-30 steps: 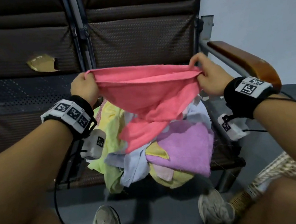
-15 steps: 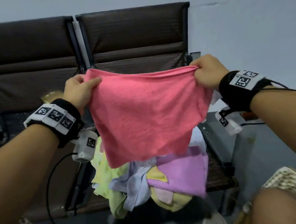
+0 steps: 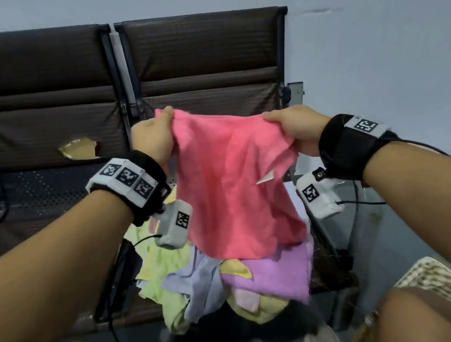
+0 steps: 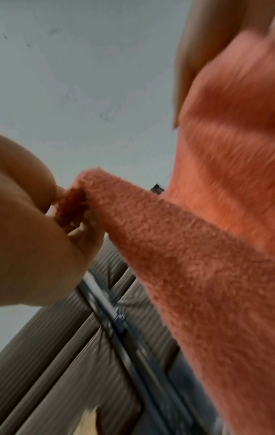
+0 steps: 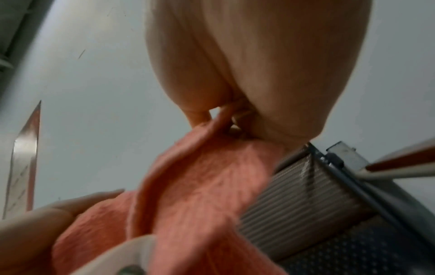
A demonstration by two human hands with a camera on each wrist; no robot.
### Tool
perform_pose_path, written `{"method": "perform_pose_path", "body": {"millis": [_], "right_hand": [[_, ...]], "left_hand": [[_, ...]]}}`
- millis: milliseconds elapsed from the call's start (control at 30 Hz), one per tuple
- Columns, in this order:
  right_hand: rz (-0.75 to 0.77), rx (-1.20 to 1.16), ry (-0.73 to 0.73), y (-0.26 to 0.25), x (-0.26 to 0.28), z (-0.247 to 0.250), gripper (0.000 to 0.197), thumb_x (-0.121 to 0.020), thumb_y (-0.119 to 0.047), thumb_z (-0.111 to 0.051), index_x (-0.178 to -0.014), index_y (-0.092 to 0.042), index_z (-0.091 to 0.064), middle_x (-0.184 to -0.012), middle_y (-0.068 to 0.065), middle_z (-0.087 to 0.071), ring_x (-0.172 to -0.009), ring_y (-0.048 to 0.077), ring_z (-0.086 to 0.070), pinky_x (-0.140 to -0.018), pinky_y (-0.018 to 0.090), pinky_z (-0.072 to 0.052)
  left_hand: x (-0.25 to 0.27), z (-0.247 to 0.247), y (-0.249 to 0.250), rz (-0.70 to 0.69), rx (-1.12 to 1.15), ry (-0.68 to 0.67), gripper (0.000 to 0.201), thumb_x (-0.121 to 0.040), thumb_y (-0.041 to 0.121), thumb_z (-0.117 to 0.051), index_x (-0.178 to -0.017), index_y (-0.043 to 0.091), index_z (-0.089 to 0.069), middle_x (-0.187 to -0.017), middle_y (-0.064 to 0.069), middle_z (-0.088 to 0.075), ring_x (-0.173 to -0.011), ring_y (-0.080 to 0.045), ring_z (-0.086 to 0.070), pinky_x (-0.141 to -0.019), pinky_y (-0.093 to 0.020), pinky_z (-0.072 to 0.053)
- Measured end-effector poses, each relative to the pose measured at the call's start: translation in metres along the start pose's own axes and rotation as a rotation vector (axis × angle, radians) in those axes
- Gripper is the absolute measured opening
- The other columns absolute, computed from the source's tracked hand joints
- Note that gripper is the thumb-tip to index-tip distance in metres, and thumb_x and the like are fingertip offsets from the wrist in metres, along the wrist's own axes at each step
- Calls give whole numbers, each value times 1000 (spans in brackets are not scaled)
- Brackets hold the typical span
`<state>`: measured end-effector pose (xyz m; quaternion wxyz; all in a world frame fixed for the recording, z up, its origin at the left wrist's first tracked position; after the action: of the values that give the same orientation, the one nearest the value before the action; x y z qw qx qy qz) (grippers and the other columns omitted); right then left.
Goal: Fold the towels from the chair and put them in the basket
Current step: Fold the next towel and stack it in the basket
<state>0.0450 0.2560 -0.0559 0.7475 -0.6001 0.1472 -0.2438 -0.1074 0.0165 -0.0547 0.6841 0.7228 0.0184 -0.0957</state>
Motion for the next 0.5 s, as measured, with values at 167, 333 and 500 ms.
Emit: {"method": "perform_pose_path", "body": {"millis": [167,333,500], "right_hand": [[-50,-194,-148,-2,13,-48,27,-101,-30,-51,-79,-16,-58,-66,5,-52,-59,18,-52,-54,26,-42],[-12,-95,-119,1,19,-53,20,-93,-4,-51,-74,-5,-57,-56,5,-48,-54,19,-46,-58,28,-44],[8,64,-246,0,27,-53,38,-81,10,-36,-98,-4,-67,-56,4,-39,-40,13,-35,-38,20,-28]], "left_hand": [[67,-64,2,-50,-10,-388,38,-97,24,-62,-61,12,-62,-46,3,-51,-39,-9,-47,-41,-17,-38],[83,-74,-6,55,-26,-520,33,-93,29,-61,-79,2,-72,-58,-7,-62,-45,-15,-54,-46,-21,-42],[53,-42,-17,38,-107,-306,29,-77,-4,-49,-99,8,-64,-73,-6,-57,-66,-20,-53,-55,-31,-45]]}}
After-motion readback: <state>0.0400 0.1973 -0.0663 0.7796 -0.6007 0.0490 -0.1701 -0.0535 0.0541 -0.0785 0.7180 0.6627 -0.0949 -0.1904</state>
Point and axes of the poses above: each hand's wrist, its own x-axis away from the middle knuckle, its own z-axis out of the back of the hand, y = z × x, the point moved 8 cm from there along -x, towards the middle knuckle
